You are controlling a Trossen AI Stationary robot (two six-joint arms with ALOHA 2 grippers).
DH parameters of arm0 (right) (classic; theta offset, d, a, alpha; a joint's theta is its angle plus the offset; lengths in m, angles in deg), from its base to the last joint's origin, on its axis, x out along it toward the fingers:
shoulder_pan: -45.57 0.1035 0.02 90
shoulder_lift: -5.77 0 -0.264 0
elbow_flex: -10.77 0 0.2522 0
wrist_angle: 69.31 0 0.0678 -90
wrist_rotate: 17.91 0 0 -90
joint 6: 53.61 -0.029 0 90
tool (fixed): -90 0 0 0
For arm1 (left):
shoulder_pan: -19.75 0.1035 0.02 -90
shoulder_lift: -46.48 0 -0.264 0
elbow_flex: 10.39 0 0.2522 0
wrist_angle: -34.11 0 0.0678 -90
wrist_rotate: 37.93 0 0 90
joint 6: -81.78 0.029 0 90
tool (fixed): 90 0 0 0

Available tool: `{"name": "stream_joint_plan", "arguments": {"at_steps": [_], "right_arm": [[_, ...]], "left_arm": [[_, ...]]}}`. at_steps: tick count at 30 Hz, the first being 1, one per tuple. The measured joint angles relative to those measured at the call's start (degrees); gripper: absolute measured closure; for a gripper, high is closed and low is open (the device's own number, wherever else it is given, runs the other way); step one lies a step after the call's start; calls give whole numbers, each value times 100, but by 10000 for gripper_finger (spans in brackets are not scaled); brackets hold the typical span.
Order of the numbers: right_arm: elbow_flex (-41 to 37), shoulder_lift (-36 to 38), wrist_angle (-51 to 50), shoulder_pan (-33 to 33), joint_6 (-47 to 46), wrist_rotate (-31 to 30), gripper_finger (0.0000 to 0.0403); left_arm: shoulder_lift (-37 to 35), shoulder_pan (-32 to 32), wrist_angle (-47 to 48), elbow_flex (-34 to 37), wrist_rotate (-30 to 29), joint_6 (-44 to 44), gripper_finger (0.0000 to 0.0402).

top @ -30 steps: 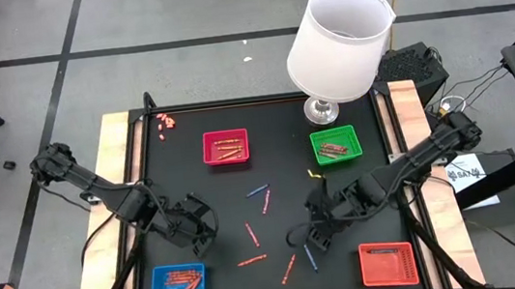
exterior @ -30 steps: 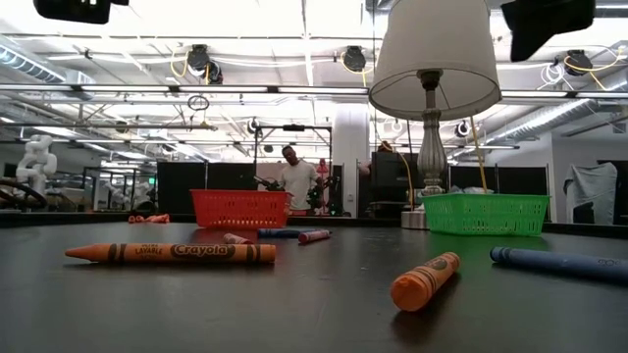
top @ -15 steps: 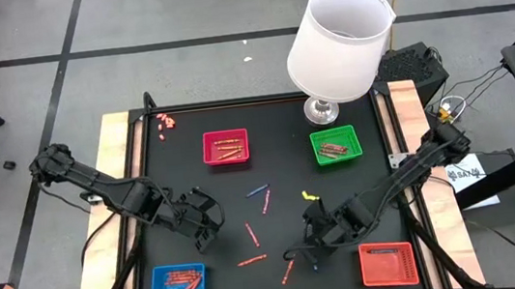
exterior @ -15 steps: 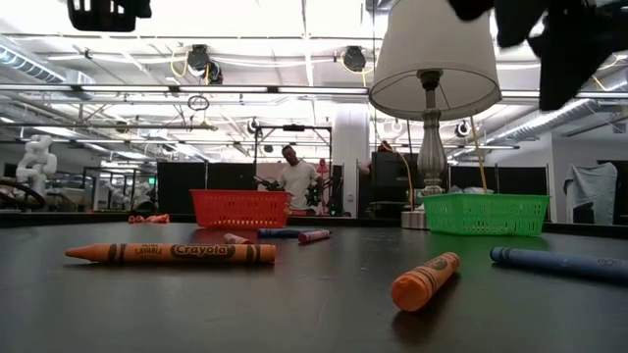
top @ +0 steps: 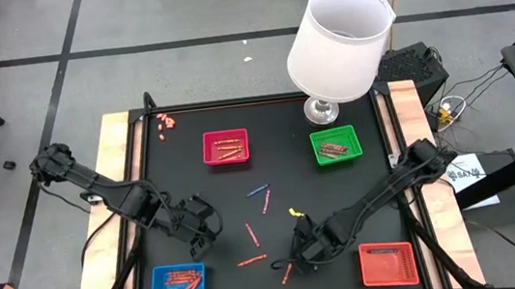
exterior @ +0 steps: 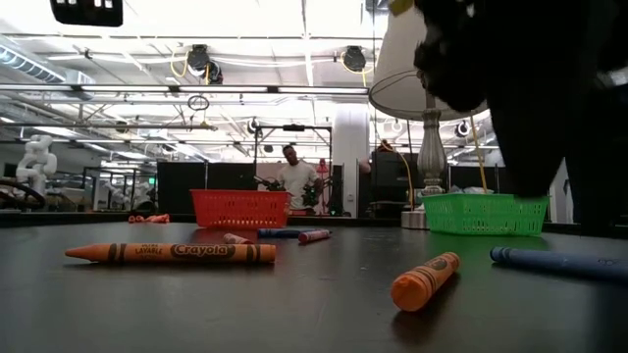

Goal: Sort crayons
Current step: Put the blue crayon into the orange basket

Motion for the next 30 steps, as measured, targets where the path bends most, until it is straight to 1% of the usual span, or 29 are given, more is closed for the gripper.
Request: {"name": "stream_joint_plan", "arguments": {"at_steps": [4,8,22,30], "right_arm": [[-1,-202,10,0,-120,-6,99],[-1,-302,49,0,-280,-27,125],[-1,-347,-264,9,-401,-28,284],[-3,-351,-316,9,-411,-13,359]], "left_arm": [[0,-107,1,0,29,96,359],[0,-182,66,0,34,146,359],[2,-216,65,0,1,147,359],[2,-214,102,0,-10,135,359]]}}
